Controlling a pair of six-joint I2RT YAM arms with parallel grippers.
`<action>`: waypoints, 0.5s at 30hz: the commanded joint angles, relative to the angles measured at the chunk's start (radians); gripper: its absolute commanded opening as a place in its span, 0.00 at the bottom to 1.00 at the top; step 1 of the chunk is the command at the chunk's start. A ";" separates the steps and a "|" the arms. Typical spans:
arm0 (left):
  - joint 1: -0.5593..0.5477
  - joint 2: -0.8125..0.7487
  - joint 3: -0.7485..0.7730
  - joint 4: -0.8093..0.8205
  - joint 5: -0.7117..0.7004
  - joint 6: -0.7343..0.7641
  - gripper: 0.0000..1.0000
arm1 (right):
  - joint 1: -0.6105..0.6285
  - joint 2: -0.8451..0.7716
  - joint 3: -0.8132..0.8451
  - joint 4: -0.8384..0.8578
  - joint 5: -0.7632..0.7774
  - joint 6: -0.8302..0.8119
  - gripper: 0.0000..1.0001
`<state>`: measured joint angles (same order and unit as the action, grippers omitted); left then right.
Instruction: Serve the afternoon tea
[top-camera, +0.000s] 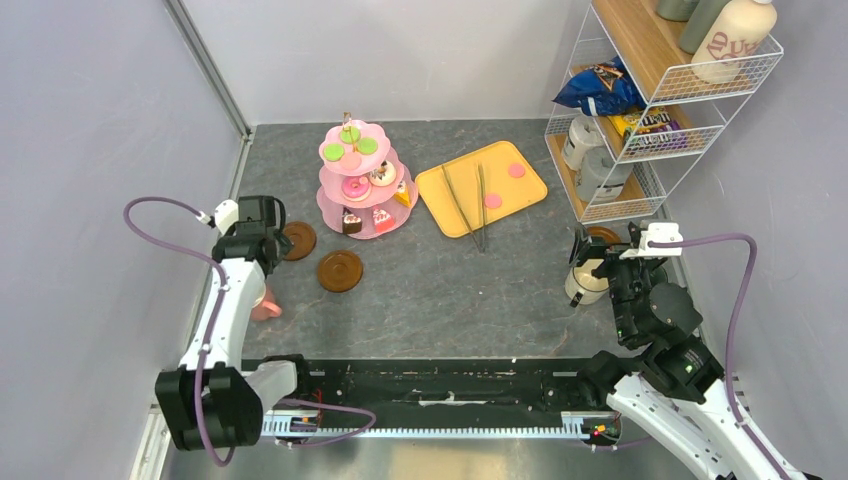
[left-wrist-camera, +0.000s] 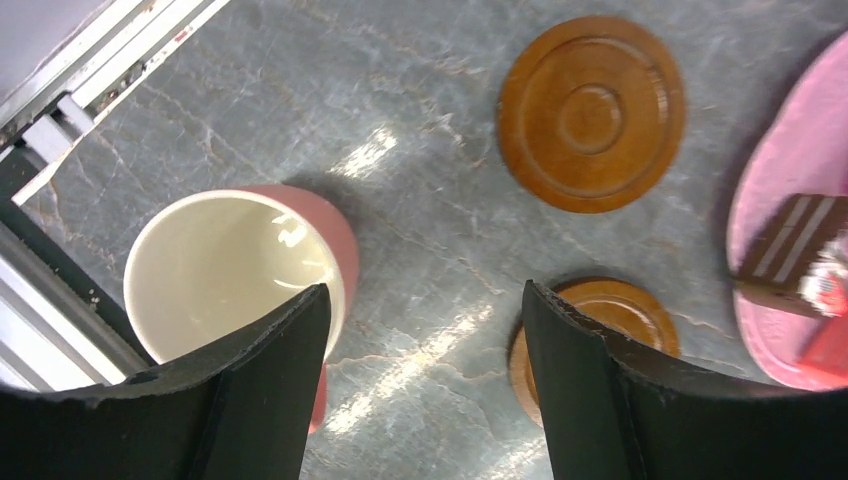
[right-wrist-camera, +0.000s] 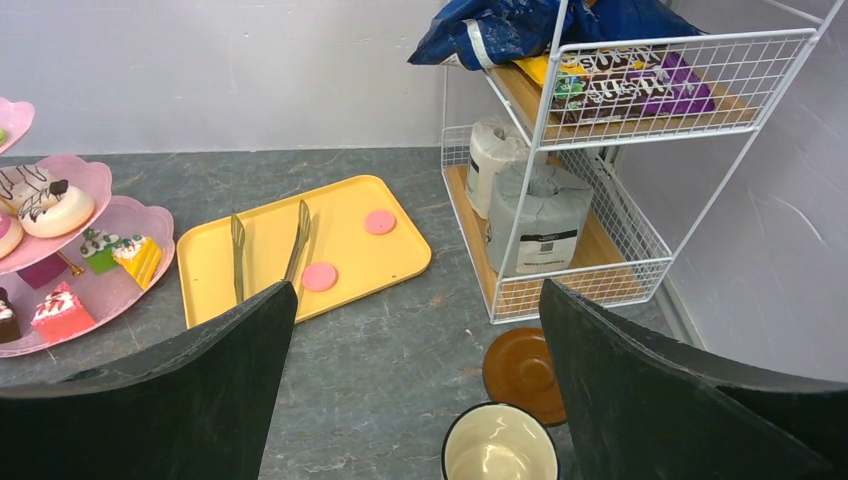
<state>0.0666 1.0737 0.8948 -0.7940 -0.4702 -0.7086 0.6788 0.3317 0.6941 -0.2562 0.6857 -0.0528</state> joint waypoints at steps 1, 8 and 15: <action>0.023 0.032 -0.046 0.047 -0.056 0.017 0.76 | 0.006 -0.013 -0.002 0.015 0.004 0.008 0.99; 0.040 0.041 -0.102 0.101 -0.072 0.026 0.73 | 0.010 -0.012 -0.004 0.018 0.002 0.008 0.99; 0.074 0.132 -0.113 0.152 -0.019 0.017 0.61 | 0.010 -0.018 -0.005 0.016 0.008 0.007 0.99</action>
<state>0.1253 1.1790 0.7845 -0.7040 -0.4919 -0.7067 0.6834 0.3264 0.6941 -0.2562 0.6861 -0.0528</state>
